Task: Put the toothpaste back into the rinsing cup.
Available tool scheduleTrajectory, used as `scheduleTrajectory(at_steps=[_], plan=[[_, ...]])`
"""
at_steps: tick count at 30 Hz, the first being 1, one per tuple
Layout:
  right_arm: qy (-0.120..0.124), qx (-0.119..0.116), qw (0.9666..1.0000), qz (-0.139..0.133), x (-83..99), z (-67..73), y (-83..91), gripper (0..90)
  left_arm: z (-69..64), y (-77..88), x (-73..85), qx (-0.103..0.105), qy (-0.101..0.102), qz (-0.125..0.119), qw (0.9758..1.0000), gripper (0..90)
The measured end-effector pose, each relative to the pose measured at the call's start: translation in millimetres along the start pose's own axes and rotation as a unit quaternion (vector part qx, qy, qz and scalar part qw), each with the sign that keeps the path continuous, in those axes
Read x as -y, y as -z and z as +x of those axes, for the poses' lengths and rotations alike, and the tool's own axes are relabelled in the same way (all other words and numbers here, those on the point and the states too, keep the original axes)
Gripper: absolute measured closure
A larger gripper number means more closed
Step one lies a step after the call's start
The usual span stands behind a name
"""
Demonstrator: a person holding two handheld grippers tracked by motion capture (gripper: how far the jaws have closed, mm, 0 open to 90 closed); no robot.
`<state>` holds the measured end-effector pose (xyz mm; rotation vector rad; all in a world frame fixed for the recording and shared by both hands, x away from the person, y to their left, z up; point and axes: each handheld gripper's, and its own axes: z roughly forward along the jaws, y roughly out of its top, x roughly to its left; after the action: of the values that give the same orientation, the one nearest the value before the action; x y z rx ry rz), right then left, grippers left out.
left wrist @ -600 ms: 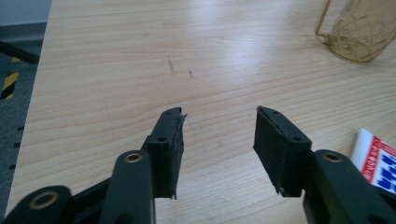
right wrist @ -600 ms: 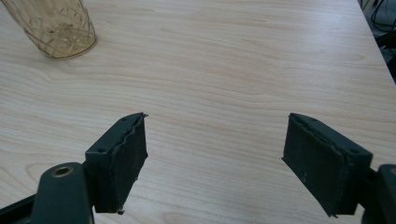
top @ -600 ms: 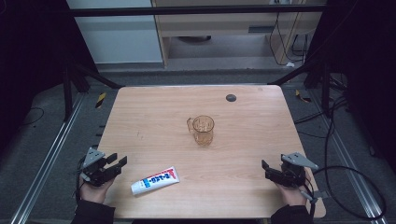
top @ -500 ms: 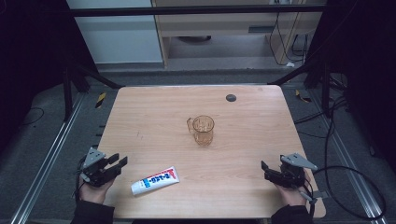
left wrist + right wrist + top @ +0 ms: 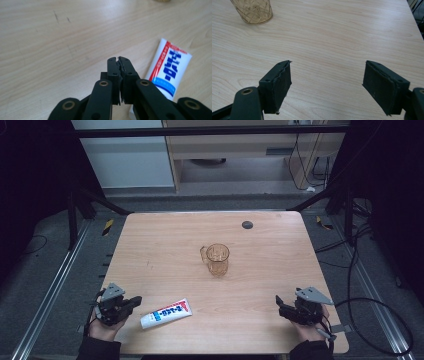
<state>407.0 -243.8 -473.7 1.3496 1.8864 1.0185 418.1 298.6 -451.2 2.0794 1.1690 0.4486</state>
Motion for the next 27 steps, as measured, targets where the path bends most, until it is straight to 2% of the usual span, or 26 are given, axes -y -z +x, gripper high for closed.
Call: scheduleTrajectory(at_steps=[5, 16, 27], plan=[[-0.003, -0.001, 1.0, 0.004, 0.4, -1.2, -0.6, 22.0, -6.6, -5.5, -0.3, -0.004, -0.029, 0.032, 0.9991, 88.9], [-0.006, -0.003, 0.9999, 0.012, 2.0, -1.7, -2.1, 21.6, -14.8, -9.6, 1.6, 0.014, -0.046, 0.065, 0.9967, 88.9], [-0.006, -0.003, 0.9998, 0.016, 2.4, -2.7, -2.7, 21.6, -20.3, -8.4, 3.6, 0.028, -0.047, 0.072, 0.9959, 88.9]])
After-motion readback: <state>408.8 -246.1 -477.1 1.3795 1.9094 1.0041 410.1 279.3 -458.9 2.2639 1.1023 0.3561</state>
